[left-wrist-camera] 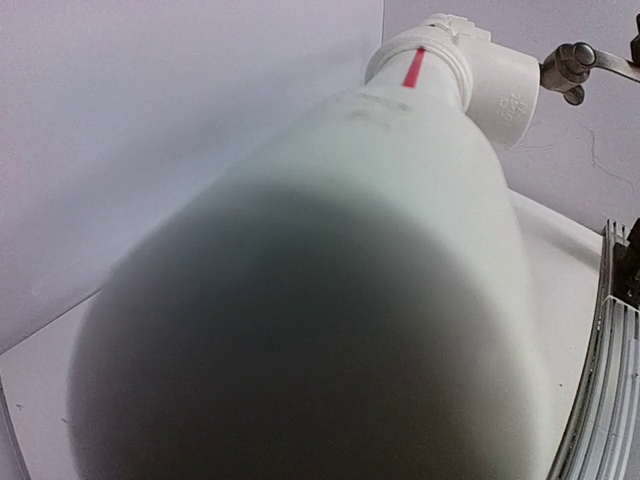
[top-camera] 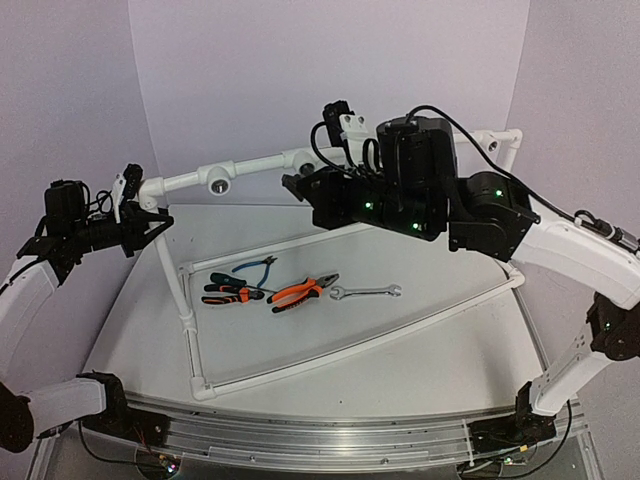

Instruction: Install the water faucets

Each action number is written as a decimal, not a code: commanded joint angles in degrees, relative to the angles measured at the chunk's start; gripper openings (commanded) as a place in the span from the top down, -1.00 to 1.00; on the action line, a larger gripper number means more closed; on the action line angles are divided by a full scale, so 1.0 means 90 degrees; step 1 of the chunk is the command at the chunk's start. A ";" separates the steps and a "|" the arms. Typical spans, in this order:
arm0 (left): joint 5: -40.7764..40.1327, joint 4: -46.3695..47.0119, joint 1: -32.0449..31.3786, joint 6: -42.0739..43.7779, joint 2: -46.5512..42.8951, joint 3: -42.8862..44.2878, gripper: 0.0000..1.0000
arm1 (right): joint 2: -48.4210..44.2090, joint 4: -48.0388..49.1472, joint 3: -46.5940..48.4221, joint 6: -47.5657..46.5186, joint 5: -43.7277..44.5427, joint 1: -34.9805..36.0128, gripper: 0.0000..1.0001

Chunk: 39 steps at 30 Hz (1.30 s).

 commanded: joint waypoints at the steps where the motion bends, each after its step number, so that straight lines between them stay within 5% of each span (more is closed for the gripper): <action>1: 0.0557 0.0068 -0.0294 0.0170 -0.0012 -0.0049 1.00 | -0.0290 -0.0308 -0.0075 -0.0059 0.0530 -0.0044 1.00; 7: 0.0531 0.0094 -0.0294 0.0121 -0.0024 -0.0075 1.00 | -0.0544 -0.0809 -0.0107 -0.0317 0.1534 -0.0146 0.98; 13: 0.0484 0.0203 -0.0294 -0.0142 0.0029 -0.0023 1.00 | -0.0999 -0.1602 -0.0389 0.0023 0.1864 -0.1077 0.96; 23: 0.0249 0.0048 -0.0294 -0.0509 0.0040 0.0141 1.00 | -0.1507 -0.2126 -0.1418 0.0578 0.0946 -0.2423 0.86; 26: 0.0257 -0.0041 -0.0294 -0.0616 0.0013 0.0170 0.89 | -0.1595 -0.2224 -0.1740 0.0862 0.0517 -0.2869 0.82; 29: 0.0182 -0.0104 -0.0294 -0.0724 -0.0084 0.0180 0.52 | -0.1677 -0.2290 -0.2106 0.1060 0.0155 -0.3293 0.74; 34: 0.0061 -0.0373 -0.0293 -0.0784 -0.0382 0.0254 -0.15 | -0.1801 -0.2379 -0.2670 0.1267 -0.0337 -0.3953 0.19; 39: -0.0357 -0.0763 -0.0288 -0.0941 -0.0939 0.0286 -0.49 | -0.1852 -0.2403 -0.3232 0.1505 -0.1086 -0.4851 -0.82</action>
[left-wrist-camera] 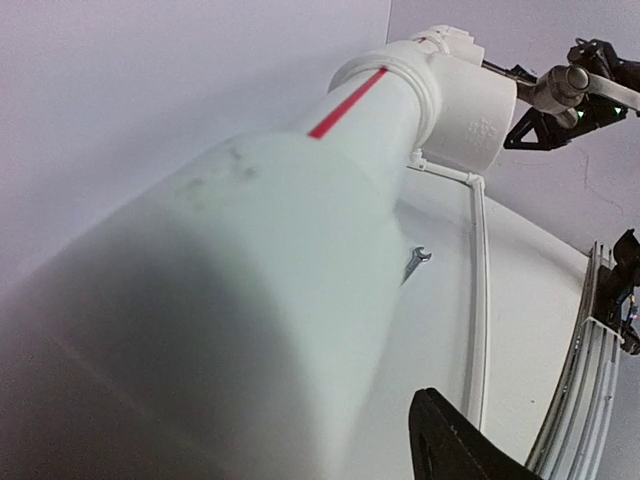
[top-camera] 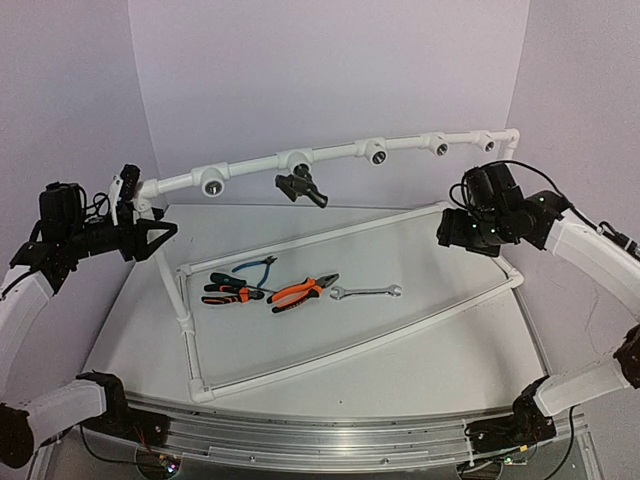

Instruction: Install the water faucets

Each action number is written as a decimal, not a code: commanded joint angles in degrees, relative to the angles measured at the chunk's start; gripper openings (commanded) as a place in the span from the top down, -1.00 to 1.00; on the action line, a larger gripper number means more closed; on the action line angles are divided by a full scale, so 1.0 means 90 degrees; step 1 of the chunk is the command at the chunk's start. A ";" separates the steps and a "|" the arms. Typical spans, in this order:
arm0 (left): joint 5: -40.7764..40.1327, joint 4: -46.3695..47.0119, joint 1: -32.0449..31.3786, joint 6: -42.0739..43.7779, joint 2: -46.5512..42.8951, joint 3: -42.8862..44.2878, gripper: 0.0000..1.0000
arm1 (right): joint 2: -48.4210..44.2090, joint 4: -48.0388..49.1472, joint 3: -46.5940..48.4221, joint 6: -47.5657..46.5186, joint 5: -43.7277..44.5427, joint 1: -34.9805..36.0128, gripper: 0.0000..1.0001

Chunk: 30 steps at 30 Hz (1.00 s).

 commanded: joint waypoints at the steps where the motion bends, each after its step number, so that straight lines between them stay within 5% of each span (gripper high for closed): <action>1: -0.0175 -0.0517 -0.0087 -0.0370 -0.0633 0.0304 -0.52 | -0.0176 -0.0071 -0.0429 0.0405 -0.1005 -0.0802 -0.95; 8: -0.1264 -0.1475 0.0534 -0.1168 -0.0904 0.0511 -0.56 | -0.0032 -0.0087 -0.1060 0.0658 -0.2842 -0.2529 -0.96; 13: -0.1092 -0.1883 0.0676 -0.1119 -0.1146 0.0804 -0.60 | 0.0406 -0.0188 -0.1053 0.0659 -0.3394 -0.3034 -0.96; 19: -0.1797 -0.2265 0.0952 -0.1618 -0.1002 0.1778 -0.62 | 0.0762 -0.0336 -0.0820 0.0943 -0.2932 -0.3040 -0.96; 30: -0.5220 -0.2061 0.1514 -0.3986 -0.0254 0.2953 -0.62 | 0.0149 -0.0350 -0.0884 0.0887 -0.1753 -0.3038 -0.96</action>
